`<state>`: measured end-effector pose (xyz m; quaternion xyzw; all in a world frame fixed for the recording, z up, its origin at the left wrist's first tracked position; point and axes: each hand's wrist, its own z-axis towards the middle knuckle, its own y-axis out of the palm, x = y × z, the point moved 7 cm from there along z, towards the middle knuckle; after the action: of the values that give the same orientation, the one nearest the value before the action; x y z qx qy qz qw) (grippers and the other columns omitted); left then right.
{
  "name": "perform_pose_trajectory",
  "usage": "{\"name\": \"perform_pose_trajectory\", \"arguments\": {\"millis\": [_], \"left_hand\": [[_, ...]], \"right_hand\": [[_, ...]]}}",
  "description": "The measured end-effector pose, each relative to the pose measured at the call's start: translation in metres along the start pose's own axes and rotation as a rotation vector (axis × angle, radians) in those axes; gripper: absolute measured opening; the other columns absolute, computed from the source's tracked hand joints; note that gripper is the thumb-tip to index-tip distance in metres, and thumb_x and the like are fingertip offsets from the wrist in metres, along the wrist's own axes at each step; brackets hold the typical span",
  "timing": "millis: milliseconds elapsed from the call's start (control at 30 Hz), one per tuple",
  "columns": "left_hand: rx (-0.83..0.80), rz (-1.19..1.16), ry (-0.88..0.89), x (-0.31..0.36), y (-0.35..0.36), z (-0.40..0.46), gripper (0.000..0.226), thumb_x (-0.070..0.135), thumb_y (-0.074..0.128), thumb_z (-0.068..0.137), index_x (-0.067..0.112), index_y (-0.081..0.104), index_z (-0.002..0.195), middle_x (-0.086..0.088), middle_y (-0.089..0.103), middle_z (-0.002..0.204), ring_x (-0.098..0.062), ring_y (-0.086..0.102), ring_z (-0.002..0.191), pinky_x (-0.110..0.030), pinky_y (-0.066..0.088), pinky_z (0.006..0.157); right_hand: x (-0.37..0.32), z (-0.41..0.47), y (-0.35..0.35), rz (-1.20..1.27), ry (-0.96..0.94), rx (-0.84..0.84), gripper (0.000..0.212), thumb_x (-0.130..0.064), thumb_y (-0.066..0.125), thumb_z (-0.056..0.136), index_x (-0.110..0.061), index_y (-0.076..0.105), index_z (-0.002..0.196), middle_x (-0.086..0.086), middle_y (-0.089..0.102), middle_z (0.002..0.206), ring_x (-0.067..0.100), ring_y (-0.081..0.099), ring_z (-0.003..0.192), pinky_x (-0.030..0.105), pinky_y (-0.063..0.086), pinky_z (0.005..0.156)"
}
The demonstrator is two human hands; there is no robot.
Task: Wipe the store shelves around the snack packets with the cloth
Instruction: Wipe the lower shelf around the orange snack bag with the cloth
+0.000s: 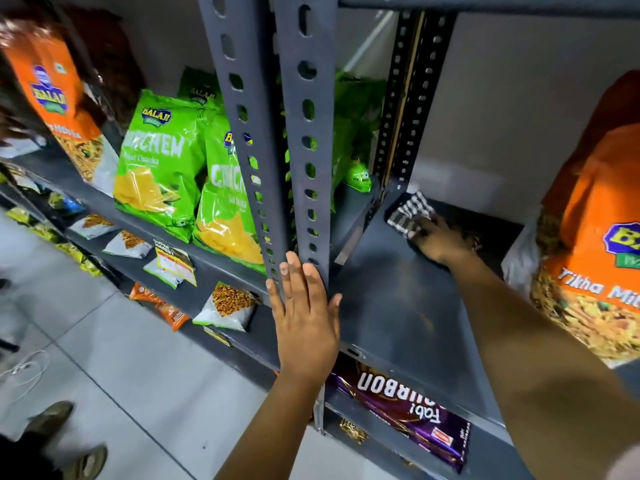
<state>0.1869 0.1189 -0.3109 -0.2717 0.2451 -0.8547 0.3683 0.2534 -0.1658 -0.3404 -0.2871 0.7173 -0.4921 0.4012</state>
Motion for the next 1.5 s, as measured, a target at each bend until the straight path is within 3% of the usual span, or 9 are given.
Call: {"name": "perform_pose_trajectory", "arguments": {"millis": [300,467,567,667,767,967,1100,1233,1500], "left_hand": [[-0.010,0.037,-0.023,0.000,-0.004,0.000,0.057,0.037,0.012,0.100,0.013,-0.012,0.146,0.000,-0.033,0.151,-0.016,-0.021,0.142,-0.043,-0.003,0.114],[-0.011,0.039,-0.002,0.002,-0.007,0.001,0.058,0.036,0.010,0.100,0.014,-0.021,0.143,-0.002,-0.033,0.151,-0.017,-0.022,0.142,-0.044,-0.003,0.114],[-0.011,0.053,-0.019,0.003,-0.007,0.001,0.054,0.036,0.010,0.100,0.010,-0.005,0.145,-0.010,-0.022,0.154,-0.019,-0.019,0.143,-0.044,-0.002,0.113],[-0.015,0.042,-0.019,0.004,-0.008,0.002,0.047,0.034,0.012,0.100,0.008,0.005,0.139,-0.024,0.009,0.145,-0.029,-0.001,0.138,-0.045,0.001,0.112],[-0.030,0.036,-0.027,0.004,-0.010,0.003,0.047,0.034,0.011,0.100,0.009,0.005,0.139,-0.024,0.012,0.143,-0.029,0.001,0.136,-0.045,-0.001,0.112],[-0.042,0.042,-0.018,0.001,-0.010,0.001,0.056,0.034,0.007,0.099,0.012,-0.016,0.145,-0.006,-0.031,0.152,-0.018,-0.023,0.141,-0.045,-0.008,0.114],[-0.076,0.067,-0.008,0.001,-0.012,0.001,0.052,0.035,0.005,0.099,0.009,0.000,0.143,-0.007,-0.029,0.153,-0.017,-0.024,0.141,-0.046,-0.007,0.113],[-0.086,0.065,-0.002,0.000,-0.011,0.001,0.050,0.036,0.006,0.099,0.009,0.001,0.141,-0.011,-0.022,0.154,-0.016,-0.024,0.140,-0.046,-0.007,0.113],[-0.116,0.025,-0.035,0.006,-0.020,0.005,0.051,0.029,0.023,0.096,-0.004,0.024,0.134,-0.023,0.016,0.142,-0.036,0.013,0.134,-0.067,0.027,0.098]], "right_hand": [[-0.037,-0.082,0.008,0.034,-0.376,0.033,0.028,-0.010,0.056,0.080,-0.025,0.066,0.101,0.004,0.065,0.121,0.030,0.059,0.108,0.036,0.044,0.097],[-0.032,-0.075,-0.019,0.472,-0.201,0.066,0.036,0.009,0.052,0.077,-0.024,0.063,0.084,-0.011,0.069,0.075,0.005,0.064,0.077,0.017,0.047,0.069],[-0.020,-0.058,-0.024,0.310,-0.100,0.115,0.039,0.000,0.048,0.084,-0.017,0.059,0.118,0.017,0.063,0.123,0.033,0.059,0.110,0.036,0.047,0.097],[-0.032,-0.073,-0.003,0.024,-0.201,0.046,0.052,-0.001,0.045,0.086,-0.026,0.051,0.131,0.013,0.048,0.143,0.037,0.047,0.126,0.037,0.036,0.110],[-0.037,-0.104,0.008,0.142,-0.311,-0.007,0.050,0.005,0.048,0.082,-0.025,0.062,0.120,0.006,0.055,0.137,0.030,0.051,0.121,0.030,0.038,0.103],[-0.022,-0.145,0.000,0.314,-0.184,-0.357,0.057,0.018,0.042,0.074,-0.027,0.072,0.092,0.007,0.064,0.073,0.008,0.049,0.045,0.016,0.034,0.043],[-0.026,-0.119,-0.010,0.390,-0.118,-0.092,0.052,0.016,0.037,0.081,-0.012,0.066,0.115,0.014,0.065,0.122,0.015,0.059,0.087,0.000,0.041,0.055],[-0.023,-0.122,0.022,0.235,-0.187,-0.071,0.047,0.005,0.055,0.081,-0.031,0.069,0.107,0.007,0.062,0.130,0.026,0.061,0.107,0.028,0.049,0.097],[0.006,-0.190,0.001,0.286,-0.082,-0.432,0.054,0.018,0.035,0.078,-0.019,0.074,0.080,0.010,0.066,0.121,0.017,0.062,0.092,0.020,0.048,0.073]]}}
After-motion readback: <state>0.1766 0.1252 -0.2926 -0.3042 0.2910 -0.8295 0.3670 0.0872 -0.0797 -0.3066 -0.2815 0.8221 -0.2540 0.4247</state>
